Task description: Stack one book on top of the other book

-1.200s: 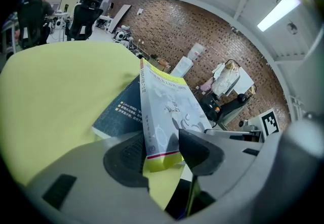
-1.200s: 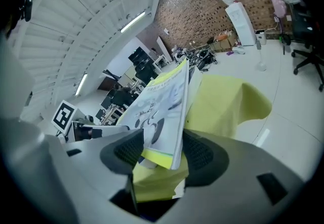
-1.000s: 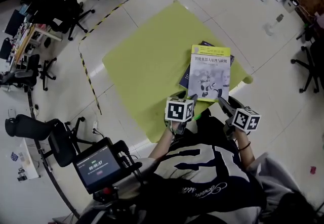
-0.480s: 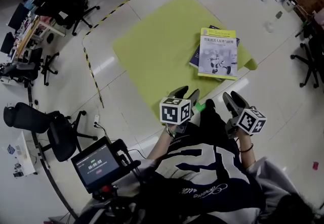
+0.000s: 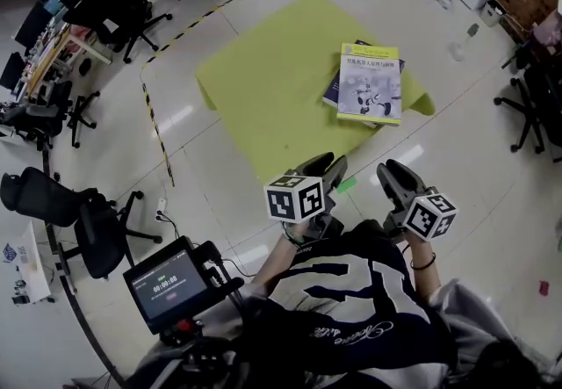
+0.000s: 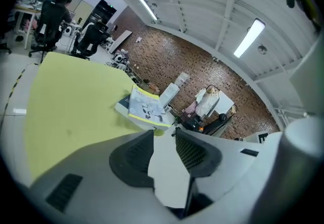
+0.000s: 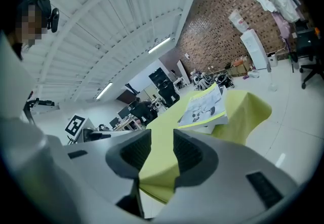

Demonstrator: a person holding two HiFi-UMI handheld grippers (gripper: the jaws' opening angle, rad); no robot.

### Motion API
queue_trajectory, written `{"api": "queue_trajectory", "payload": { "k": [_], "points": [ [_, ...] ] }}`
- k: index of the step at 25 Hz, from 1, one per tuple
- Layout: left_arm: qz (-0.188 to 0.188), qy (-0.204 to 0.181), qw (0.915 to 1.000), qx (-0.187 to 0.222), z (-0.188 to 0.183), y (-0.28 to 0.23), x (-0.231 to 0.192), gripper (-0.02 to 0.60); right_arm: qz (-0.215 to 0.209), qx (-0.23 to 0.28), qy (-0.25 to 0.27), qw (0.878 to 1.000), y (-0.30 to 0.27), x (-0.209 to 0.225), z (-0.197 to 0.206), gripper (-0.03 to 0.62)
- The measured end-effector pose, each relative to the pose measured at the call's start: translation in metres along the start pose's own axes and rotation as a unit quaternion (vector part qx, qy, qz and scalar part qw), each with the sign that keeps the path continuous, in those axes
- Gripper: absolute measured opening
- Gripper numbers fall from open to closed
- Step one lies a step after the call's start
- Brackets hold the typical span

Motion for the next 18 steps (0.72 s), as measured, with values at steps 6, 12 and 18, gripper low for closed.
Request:
{"api": "queue_trajectory", "payload": {
  "k": [6,12,18],
  "points": [
    [-0.023,-0.011,0.9994,0.022,0.007,0.011,0.026,0.036,-0.018,0.016,0.012,1.000,0.026,-0.008,-0.006,0.075],
    [-0.039,-0.021,0.9983,0.039,0.038,0.012,0.077,0.005,-0.003,0.000,0.018,1.000,0.088,0.004,0.006,0.000],
    [-0.043,-0.028,0.9985,0.020,0.096,0.009,0.132,0.005,0.007,-0.013,0.013,1.000,0.157,0.017,0.028,-0.003]
  ]
}}
Point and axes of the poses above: the fingertips, and each gripper's own axes: y backward along the fingers, x to its right, z out of its underside, the point moved 5 cm from there along y, backward along the fingers
